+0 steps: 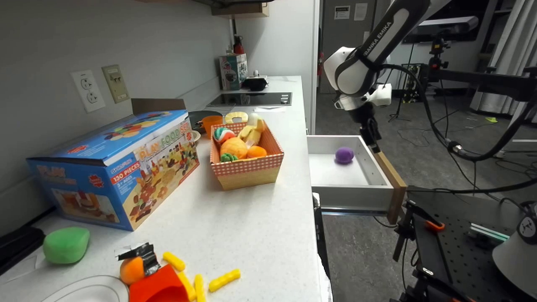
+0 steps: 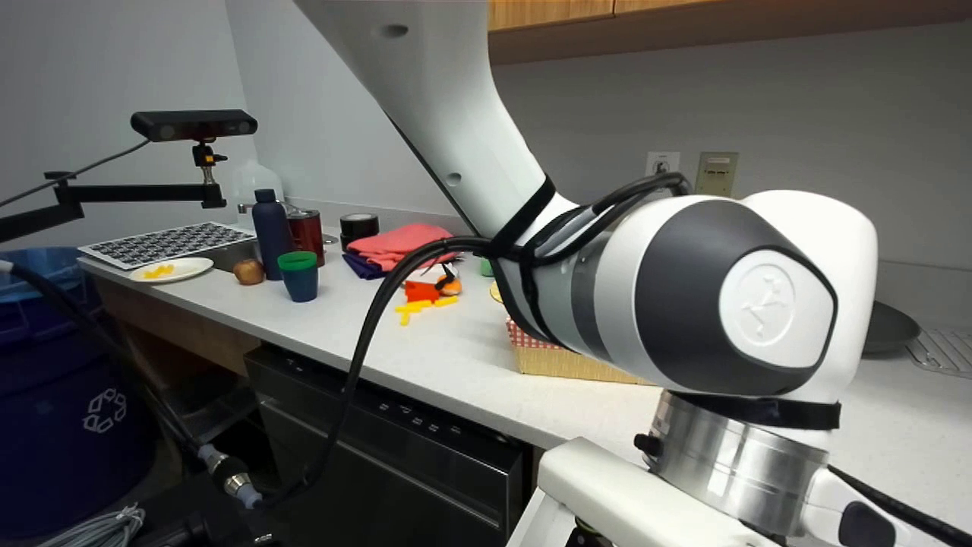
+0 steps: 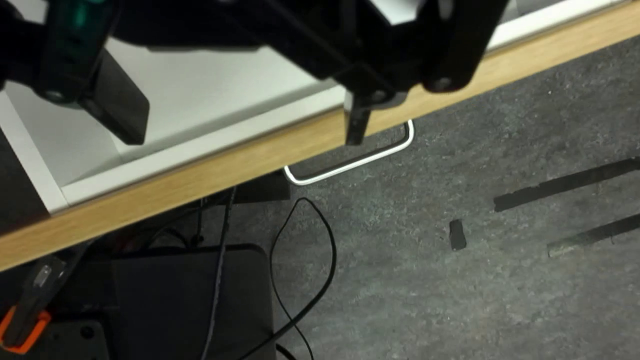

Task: Put the purple plushie in the open drawer, then close the drawer

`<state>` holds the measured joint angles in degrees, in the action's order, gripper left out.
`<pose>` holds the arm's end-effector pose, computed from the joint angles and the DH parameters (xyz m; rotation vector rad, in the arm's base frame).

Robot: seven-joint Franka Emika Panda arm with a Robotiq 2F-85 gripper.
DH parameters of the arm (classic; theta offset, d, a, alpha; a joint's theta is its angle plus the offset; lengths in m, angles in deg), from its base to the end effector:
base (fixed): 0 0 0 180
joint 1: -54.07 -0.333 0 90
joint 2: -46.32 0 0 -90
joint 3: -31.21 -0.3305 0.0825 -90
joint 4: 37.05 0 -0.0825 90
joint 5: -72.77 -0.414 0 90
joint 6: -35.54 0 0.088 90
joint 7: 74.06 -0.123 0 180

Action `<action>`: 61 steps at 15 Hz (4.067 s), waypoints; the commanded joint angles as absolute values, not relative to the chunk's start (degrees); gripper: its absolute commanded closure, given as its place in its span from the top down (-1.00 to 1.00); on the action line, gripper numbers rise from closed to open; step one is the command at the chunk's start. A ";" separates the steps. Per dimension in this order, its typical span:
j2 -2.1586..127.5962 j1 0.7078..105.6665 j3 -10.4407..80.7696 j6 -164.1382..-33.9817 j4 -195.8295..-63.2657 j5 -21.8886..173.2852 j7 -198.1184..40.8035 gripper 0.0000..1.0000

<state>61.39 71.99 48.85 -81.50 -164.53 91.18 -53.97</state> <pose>0.4027 -0.3203 0.2136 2.9430 -0.0974 -0.8141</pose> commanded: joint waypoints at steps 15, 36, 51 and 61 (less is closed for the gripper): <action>69.17 75.11 49.80 -80.95 -164.06 95.30 -55.20 1.00; 71.83 75.53 44.61 -94.16 -158.65 85.40 -52.46 1.00; 73.09 74.21 41.27 -98.46 -153.60 81.32 -51.99 1.00; 73.42 75.25 41.15 -100.64 -154.00 81.54 -49.25 1.00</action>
<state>73.07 74.53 41.06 -98.67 -153.81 81.56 -51.85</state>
